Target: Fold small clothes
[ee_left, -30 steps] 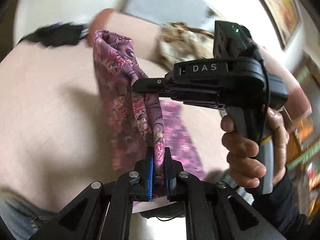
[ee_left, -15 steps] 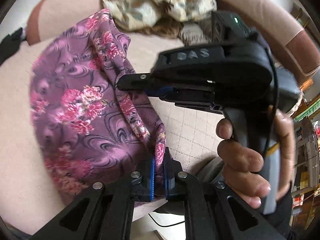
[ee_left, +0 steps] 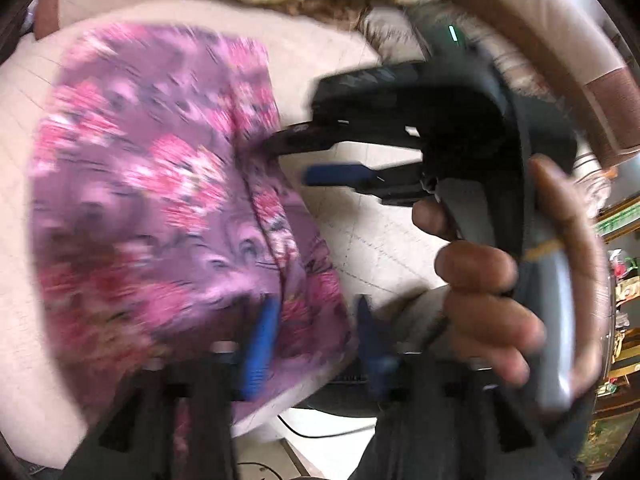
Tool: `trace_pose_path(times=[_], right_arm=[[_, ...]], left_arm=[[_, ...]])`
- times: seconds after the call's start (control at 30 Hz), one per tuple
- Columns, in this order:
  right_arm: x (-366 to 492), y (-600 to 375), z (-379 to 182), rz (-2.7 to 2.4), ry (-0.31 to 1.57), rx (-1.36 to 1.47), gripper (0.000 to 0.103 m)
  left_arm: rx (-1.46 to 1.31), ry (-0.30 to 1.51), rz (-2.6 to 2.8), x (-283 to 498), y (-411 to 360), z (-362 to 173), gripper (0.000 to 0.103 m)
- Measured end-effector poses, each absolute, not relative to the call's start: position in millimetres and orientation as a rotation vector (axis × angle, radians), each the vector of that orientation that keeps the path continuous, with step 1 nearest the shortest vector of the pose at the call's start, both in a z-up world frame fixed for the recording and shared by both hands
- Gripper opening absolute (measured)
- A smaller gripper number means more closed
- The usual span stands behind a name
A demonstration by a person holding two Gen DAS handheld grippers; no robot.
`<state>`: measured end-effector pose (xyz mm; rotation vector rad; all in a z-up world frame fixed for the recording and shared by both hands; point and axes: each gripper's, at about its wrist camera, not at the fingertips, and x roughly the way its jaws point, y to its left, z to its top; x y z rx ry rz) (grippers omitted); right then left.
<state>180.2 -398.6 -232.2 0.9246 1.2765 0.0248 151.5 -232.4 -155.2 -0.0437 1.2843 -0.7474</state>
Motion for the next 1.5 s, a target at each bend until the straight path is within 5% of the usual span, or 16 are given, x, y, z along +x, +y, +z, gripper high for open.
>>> trace_pose_path(times=[0.03,0.1,0.3,0.57,0.73,0.9,1.07,1.17,1.23,1.27,1.5], right_arm=[[176.7,-403.0,-226.6,0.01,1.244,0.921,0.048],[168.2,-407.2,-207.5,0.003,1.187,0.888,0.053],[142.4,-378.5,-180.0,0.043,1.162,0.725,0.053],[131.5,-353.1,-217.6,-0.183,1.362,0.468,0.047],[119.9,-363.2,-178.5,-0.135,1.204,0.502,0.046],[141.0,-376.8,-120.3,0.017,1.03,0.599,0.079],[225.7,-385.9,-125.4,0.061,1.11,0.584,0.079],[257.3,-392.1,-155.0,0.092,1.122,0.572,0.065],[260.5,-396.6,-184.3,0.078,1.193,0.582,0.036],[262.9,-396.9,-197.7,0.039,1.245,0.58,0.031],[281.1,-393.6,-230.8,-0.019,1.354,0.566,0.027]], left_arm=[[-0.056,1.244,-0.731,148.7,-216.3,-144.1,0.076],[-0.052,1.174,-0.656,151.3,-188.3,-129.4,0.078],[0.029,1.161,-0.38,157.9,-137.6,-145.4,0.079],[-0.082,1.361,-0.279,172.4,-111.6,-212.1,0.08],[-0.24,1.271,-0.364,171.2,-80.3,-166.8,0.079],[-0.191,1.217,-0.319,214.5,-94.6,-127.1,0.081],[-0.189,1.262,-0.287,273.0,-124.8,-145.8,0.081],[-0.232,1.293,-0.287,298.9,-132.6,-170.0,0.082],[-0.259,1.306,-0.285,306.5,-127.2,-183.0,0.084],[-0.262,1.317,-0.282,310.7,-127.7,-189.9,0.084],[-0.333,1.38,-0.263,324.3,-116.7,-228.6,0.091]])
